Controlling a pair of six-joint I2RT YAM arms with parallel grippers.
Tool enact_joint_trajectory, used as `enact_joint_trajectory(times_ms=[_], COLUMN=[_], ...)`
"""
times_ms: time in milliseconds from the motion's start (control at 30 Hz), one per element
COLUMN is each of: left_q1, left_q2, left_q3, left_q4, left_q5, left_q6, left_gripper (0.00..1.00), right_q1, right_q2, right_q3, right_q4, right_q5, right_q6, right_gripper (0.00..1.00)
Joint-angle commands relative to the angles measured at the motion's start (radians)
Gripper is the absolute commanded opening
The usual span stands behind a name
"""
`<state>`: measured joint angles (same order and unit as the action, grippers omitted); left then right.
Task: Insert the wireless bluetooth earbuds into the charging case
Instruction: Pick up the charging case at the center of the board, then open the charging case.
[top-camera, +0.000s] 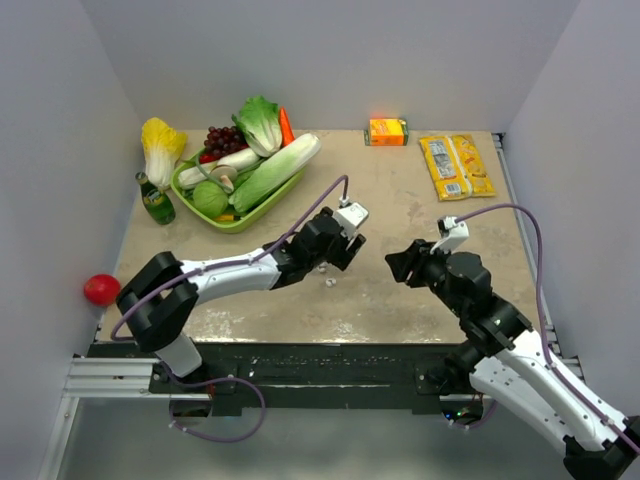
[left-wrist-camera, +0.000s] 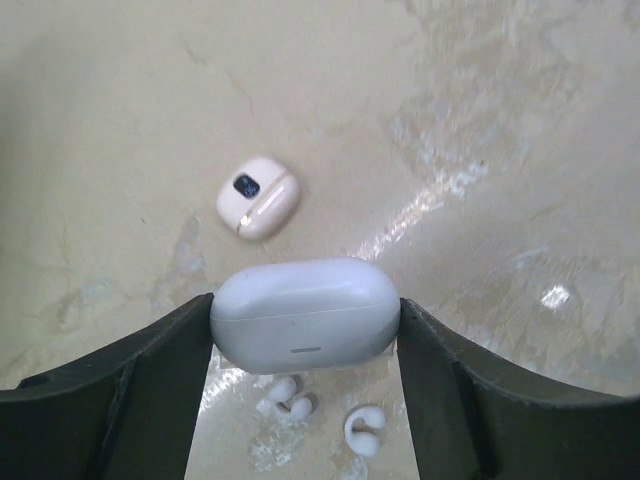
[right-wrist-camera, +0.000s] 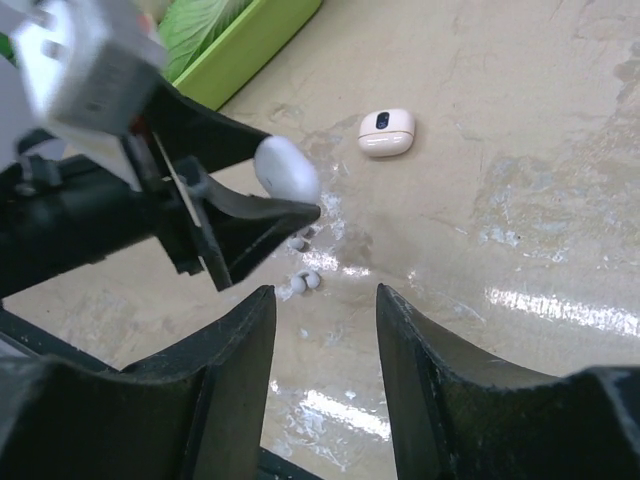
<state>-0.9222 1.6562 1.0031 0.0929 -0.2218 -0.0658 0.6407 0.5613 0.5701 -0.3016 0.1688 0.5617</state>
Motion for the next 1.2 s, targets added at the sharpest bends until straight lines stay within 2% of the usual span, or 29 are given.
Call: enact_joint_trajectory(times_ms=[0,67,100,133,167,200,233,267,300,400,500,867,1167], left_q1=[-0.001,-0.001,-0.001,-0.001,-0.001,-0.003,-0.003,-0.004,-0.004,-0.004,-0.004,-0.009,-0.012], left_q2=[-0.114,-0.182,-0.208,-0.261,-0.285,-0.300,-0.297,-0.283,-0.264,-0.188,-0.187,-0.245,-0.334], left_q3=[-0.066,-0.182,-0.308,-0.387,-0.471,-0.639,-0.714,-0.777,-0.863,-0.948,-0.951,-0.902,-0.834], left_q4=[0.234,0.381,0.452,0.655,0.783,0.926,1.222,1.355,1.571,1.804,1.797,1.802,1.696], left_q5=[-0.037,-0.015,0.007,0.085,0.125,0.156,0.195,0.202,0.209,0.260,0.323,0.460,0.538], left_q6=[0.034,0.026,0.032,0.037,0.058,0.060,0.061,0.061,0.061,0.093,0.101,0.093,0.124], left_gripper=[0.00,0.00,0.00,0.00,0.00,0.00,0.00,0.00,0.00,0.00,0.00,0.00,0.00], right_q1=[-0.001,-0.001,-0.001,-0.001,-0.001,-0.001,-0.001,0.001,-0.001,-0.001,0.005,0.191,0.240], right_q2=[0.012,0.031,0.038,0.048,0.064,0.075,0.084,0.115,0.133,0.221,0.288,0.466,0.548], right_q3=[0.037,0.039,0.048,0.056,0.063,0.082,0.092,0.105,0.131,0.187,0.221,0.244,0.269], right_q4=[0.004,0.019,0.025,0.028,0.033,0.036,0.042,0.042,0.042,0.030,0.018,0.071,0.119], right_q5=[0.026,0.003,-0.009,-0.031,-0.046,-0.061,-0.092,-0.106,-0.124,-0.198,-0.273,-0.241,-0.235], right_q6=[0.014,0.003,-0.005,-0.017,-0.025,-0.032,-0.042,-0.048,-0.052,-0.094,-0.157,-0.158,-0.144], right_gripper=[0.50,0.53,0.56,0.58,0.60,0.64,0.66,0.68,0.71,0.73,0.72,0.73,0.74])
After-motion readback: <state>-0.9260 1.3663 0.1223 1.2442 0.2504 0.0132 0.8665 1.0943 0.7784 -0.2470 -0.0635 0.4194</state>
